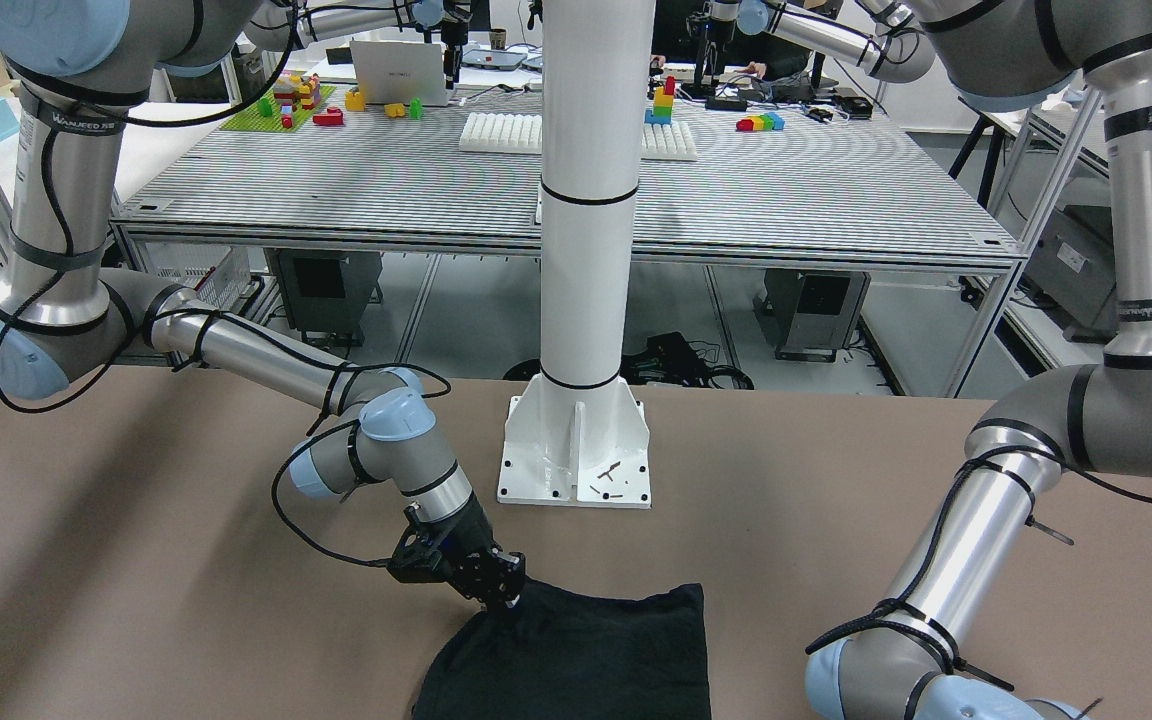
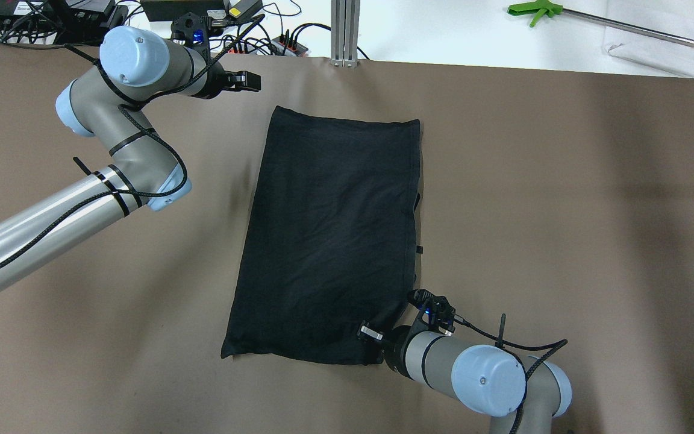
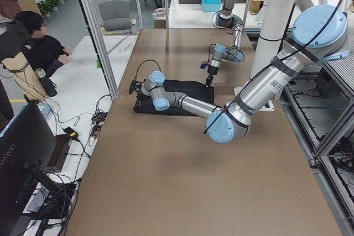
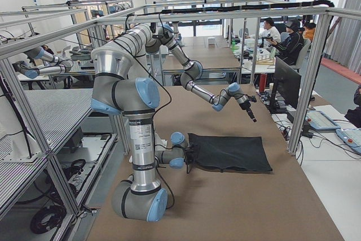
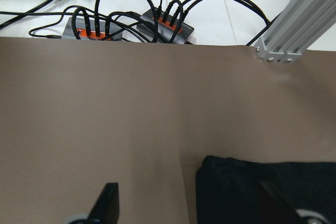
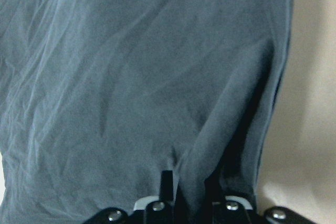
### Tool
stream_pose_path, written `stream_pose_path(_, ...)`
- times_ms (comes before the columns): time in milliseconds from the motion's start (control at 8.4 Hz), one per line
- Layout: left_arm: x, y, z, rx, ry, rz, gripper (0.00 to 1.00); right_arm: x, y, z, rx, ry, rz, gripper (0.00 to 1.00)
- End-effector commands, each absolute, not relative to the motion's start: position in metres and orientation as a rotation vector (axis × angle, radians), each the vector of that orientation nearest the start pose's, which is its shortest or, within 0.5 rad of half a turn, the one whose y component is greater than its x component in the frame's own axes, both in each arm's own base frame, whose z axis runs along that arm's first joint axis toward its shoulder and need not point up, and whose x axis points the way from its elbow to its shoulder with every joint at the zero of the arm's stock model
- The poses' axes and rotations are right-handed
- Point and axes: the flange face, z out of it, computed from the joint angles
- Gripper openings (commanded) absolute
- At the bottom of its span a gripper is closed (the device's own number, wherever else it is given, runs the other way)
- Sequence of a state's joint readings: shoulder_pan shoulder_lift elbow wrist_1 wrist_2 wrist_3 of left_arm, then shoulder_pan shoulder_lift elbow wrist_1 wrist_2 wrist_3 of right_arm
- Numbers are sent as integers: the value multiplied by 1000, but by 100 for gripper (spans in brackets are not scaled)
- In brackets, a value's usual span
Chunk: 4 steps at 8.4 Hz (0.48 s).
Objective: Fold clothes
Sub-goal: 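Grasp the near corner of the folded shirt with the right gripper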
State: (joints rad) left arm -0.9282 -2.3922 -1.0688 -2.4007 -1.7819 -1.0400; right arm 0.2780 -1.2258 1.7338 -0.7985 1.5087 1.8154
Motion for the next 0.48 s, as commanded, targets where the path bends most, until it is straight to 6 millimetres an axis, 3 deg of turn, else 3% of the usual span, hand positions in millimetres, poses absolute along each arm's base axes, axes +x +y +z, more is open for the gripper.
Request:
stream_pose_path(0,398,-718,279,627,977,-232,93,-548,-306,302,94,-1301,507,0)
stream_pose_path(238,394,-718,276,627,993,-229,93,-545,-304,297,93,-1321,505,0)
stream_pose_path(357,388,-703,278,605,1029,-231,93,-544,-305,295,94,-1326,506,0)
